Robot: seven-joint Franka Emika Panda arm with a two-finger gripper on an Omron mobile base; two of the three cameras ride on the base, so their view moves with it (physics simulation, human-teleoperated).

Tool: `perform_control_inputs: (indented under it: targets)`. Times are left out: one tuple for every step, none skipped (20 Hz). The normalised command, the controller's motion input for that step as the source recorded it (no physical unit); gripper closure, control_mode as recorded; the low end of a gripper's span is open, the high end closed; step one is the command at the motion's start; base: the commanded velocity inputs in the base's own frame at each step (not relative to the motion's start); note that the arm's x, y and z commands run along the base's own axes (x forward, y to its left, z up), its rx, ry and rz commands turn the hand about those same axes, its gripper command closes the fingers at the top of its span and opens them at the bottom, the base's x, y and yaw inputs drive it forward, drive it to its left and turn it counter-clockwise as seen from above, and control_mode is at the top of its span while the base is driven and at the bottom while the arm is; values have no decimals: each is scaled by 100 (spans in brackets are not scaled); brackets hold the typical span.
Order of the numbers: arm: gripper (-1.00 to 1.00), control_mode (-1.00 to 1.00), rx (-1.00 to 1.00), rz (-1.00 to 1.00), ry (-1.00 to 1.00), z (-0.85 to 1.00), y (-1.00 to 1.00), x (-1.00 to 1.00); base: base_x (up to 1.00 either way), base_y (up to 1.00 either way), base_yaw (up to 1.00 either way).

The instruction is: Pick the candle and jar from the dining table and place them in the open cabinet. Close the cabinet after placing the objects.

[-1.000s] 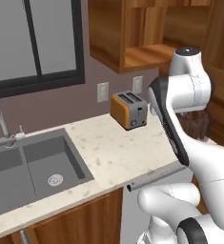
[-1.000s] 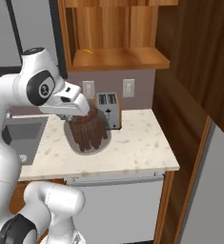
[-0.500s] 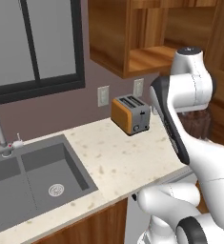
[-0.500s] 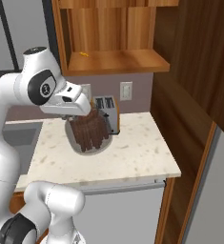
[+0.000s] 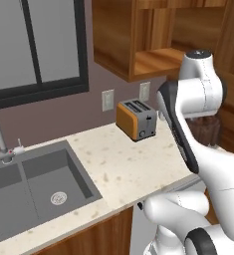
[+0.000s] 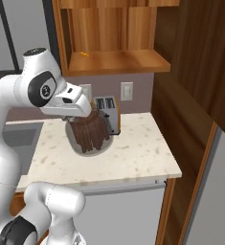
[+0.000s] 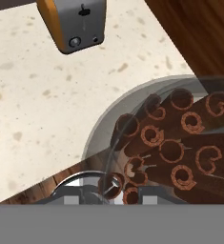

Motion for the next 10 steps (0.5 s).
perform_control_inputs:
  targets:
    - [100, 100, 0, 0, 0, 0, 0, 0, -8, -11, 0]
    - [100, 100, 0, 0, 0, 0, 0, 0, -20, -12, 0]
    - [100, -100, 0, 2, -14, 38, -16, -26, 0, 0, 0]
    - [100, -100, 0, 5, -14, 39, -18, -26, 0, 0, 0]
    - [100, -100, 0, 5, -17, 46, -17, -27, 0, 0, 0]
    - [100, -100, 0, 6, -14, 44, -10, -21, 0, 0, 0]
    - [100, -100, 0, 8, -13, 45, -14, -26, 0, 0, 0]
    - [100, -100, 0, 9, -15, 41, -19, -30, 0, 0, 0]
    - [100, -100, 0, 11, -14, 40, -22, -32, 0, 0, 0]
    - [100, -100, 0, 12, -12, 37, -16, -27, 0, 0, 0]
